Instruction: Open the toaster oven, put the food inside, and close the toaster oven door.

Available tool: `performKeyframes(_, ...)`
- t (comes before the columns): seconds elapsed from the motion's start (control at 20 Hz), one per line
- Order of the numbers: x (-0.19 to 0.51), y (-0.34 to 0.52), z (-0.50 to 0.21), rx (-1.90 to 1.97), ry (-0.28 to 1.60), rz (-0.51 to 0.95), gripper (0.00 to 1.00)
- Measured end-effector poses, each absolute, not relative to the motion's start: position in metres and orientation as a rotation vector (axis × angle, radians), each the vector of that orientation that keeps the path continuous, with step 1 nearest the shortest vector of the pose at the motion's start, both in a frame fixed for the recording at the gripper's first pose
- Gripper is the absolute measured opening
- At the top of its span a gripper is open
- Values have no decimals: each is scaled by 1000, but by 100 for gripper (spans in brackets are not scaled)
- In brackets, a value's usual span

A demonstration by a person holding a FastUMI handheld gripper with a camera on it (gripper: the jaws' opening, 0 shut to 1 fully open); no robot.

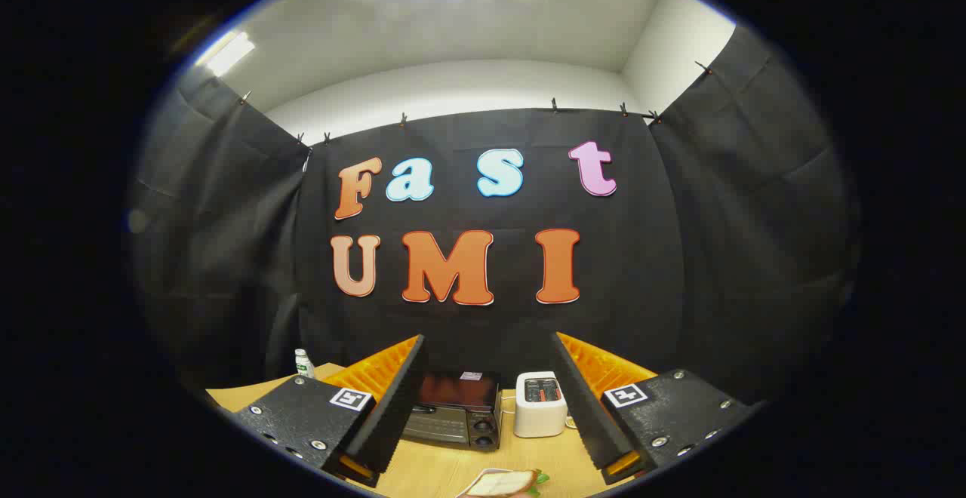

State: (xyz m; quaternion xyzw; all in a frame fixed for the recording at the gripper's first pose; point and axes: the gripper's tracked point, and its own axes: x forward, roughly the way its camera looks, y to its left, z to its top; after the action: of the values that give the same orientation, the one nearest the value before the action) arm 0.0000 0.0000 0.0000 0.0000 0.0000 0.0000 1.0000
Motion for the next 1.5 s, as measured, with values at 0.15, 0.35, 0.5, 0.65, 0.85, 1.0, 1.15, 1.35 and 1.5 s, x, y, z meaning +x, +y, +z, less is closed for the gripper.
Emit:
performKeyframes(0.15, 1, 5, 3, 6, -8, 6, 96)
performKeyframes(0.35, 3, 12, 2, 12, -11, 16, 96)
performKeyframes(0.5, 4, 19, 1, 19, -8, 28, 96)
performKeyframes(0.65, 5, 24, 1, 33, -10, 42, 96)
performKeyframes(0.85, 7, 26, -5, 48, 6, 47, 96)
performKeyframes(1.0, 10, 31, -12, 47, 21, 57, 96)
performKeyframes(1.15, 17, 31, -27, 28, 43, 50, 96)
performKeyframes(1.35, 27, 39, -47, 50, 79, 66, 96)
performKeyframes(1.5, 38, 40, -70, 40, 113, 61, 96)
